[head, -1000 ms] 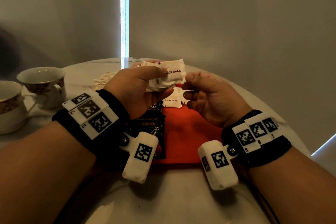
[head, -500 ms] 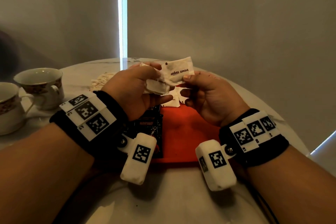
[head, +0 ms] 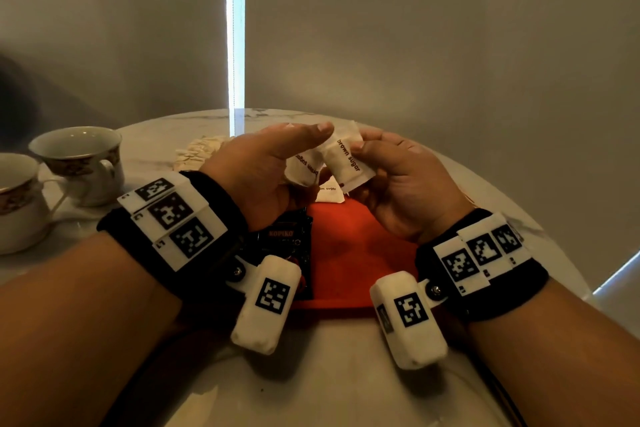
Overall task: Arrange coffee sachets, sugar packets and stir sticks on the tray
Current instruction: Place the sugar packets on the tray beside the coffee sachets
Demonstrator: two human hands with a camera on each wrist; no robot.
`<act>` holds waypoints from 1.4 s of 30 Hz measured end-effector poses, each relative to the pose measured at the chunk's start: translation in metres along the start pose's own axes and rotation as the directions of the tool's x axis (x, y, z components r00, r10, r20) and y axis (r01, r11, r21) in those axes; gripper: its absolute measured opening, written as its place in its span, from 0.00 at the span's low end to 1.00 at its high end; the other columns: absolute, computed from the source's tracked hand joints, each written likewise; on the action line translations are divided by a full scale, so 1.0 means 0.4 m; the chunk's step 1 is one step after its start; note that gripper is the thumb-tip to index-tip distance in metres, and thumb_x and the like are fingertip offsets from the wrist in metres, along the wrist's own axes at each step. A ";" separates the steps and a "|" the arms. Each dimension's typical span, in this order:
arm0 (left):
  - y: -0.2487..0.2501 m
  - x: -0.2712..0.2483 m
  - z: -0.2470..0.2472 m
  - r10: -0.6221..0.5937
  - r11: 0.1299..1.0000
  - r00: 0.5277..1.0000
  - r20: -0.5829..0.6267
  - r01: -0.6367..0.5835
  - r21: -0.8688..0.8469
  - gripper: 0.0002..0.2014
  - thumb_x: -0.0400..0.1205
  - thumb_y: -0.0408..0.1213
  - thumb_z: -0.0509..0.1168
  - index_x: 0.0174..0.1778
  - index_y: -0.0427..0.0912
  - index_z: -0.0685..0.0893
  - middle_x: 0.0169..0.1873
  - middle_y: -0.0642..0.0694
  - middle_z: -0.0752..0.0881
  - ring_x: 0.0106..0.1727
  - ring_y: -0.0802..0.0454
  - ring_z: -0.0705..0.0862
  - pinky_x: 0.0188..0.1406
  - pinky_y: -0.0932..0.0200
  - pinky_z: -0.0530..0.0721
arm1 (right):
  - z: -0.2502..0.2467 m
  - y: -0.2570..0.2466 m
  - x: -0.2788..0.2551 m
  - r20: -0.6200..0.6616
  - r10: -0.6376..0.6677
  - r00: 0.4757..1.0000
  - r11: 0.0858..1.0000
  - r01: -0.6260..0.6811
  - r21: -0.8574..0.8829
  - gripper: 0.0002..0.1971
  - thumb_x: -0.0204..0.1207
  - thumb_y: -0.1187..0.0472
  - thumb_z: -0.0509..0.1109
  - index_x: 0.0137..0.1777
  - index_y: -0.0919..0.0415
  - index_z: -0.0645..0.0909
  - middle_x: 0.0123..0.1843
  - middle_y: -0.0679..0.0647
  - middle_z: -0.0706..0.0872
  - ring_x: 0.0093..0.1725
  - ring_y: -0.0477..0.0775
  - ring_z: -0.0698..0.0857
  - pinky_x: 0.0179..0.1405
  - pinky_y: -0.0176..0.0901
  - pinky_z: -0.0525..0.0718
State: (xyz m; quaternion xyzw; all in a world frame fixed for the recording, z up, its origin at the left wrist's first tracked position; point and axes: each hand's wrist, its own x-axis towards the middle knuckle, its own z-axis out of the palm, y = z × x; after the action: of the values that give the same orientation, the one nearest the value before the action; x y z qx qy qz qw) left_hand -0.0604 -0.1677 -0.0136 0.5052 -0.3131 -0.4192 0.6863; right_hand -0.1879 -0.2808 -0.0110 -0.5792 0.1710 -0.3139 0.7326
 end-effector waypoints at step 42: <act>0.010 0.012 -0.010 0.054 0.984 0.987 -0.151 -0.078 -0.158 0.01 0.84 0.36 0.69 0.48 0.46 0.83 0.57 0.36 0.82 0.48 0.41 0.86 0.29 0.57 0.85 | -0.086 -0.041 0.069 -0.115 0.016 0.993 0.995 -0.005 0.097 0.05 0.83 0.68 0.66 0.53 0.58 0.80 0.44 0.55 0.87 0.29 0.44 0.81 0.23 0.33 0.72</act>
State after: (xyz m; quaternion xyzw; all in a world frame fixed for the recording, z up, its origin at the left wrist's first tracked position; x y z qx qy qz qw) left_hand -0.0539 -0.1695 -0.0109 0.4658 -0.2431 -0.3821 0.7602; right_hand -0.1929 -0.3267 -0.0014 -0.5230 0.2008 -0.3510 0.7503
